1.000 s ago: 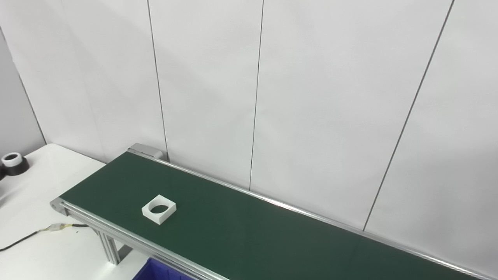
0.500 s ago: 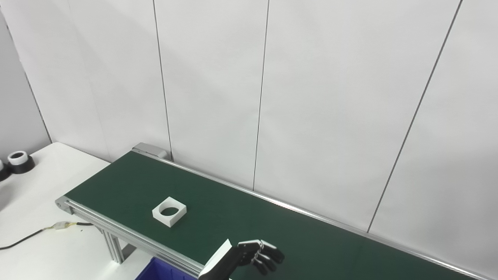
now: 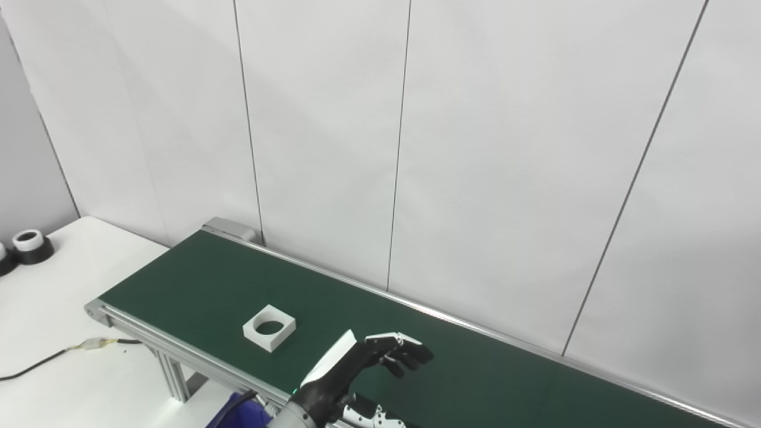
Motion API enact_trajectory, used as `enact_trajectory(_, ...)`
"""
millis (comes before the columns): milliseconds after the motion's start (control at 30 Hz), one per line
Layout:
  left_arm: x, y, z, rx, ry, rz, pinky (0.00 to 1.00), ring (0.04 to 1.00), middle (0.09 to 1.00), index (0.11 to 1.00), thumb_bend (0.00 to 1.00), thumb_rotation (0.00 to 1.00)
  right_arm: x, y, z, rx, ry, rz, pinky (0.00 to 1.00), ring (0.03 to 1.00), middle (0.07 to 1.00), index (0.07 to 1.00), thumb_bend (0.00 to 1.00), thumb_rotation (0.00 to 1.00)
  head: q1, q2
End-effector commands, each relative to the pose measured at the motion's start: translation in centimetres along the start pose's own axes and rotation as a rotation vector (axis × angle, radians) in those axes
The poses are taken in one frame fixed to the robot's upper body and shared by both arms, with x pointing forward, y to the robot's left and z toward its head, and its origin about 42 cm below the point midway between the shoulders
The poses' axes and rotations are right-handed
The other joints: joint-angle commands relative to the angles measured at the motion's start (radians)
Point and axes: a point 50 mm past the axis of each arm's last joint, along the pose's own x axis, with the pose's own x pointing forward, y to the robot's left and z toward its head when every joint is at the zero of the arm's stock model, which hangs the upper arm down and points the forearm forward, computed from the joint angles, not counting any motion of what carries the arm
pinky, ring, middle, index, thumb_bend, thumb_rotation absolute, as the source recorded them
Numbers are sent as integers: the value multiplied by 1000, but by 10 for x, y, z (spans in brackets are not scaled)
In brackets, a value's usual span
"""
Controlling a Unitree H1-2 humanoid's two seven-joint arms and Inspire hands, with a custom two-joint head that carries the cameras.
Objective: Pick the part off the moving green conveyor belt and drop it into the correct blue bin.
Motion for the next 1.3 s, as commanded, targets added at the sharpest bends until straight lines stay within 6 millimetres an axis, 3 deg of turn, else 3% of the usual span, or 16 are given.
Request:
enact_trajectory(0,13,16,12,73,-38,-8,650,715,741,711,734,31,8,-3,13,8,-94,-13,656,707,752,794,542,712,-1,3)
enact_trajectory(467,54,41,5,277,66,-185,727,793,782,728,817,83,11,-2,13,-1,-95,-17,645,698,748,796,558,735,-14,10)
enact_trajectory(700,67,54,6,409,108,-267,708,825,809,753,898,46,12,-2,14,2,-96,-19,645,696,745,793,575,736,-21,10)
enact_trajectory(967,81,55,-5,527,156,-354,776,821,818,779,922,33,13,-3,13,-1,-95,-19,645,693,742,792,559,724,-33,16)
enact_trajectory(1167,93,67,-8,572,180,-365,786,837,840,800,923,42,14,-2,14,7,-97,-25,626,681,737,786,546,691,-63,40)
enact_trajectory(1267,95,73,-8,591,188,-367,794,839,844,806,921,28,15,0,16,6,-105,-26,618,674,734,782,546,680,-103,77)
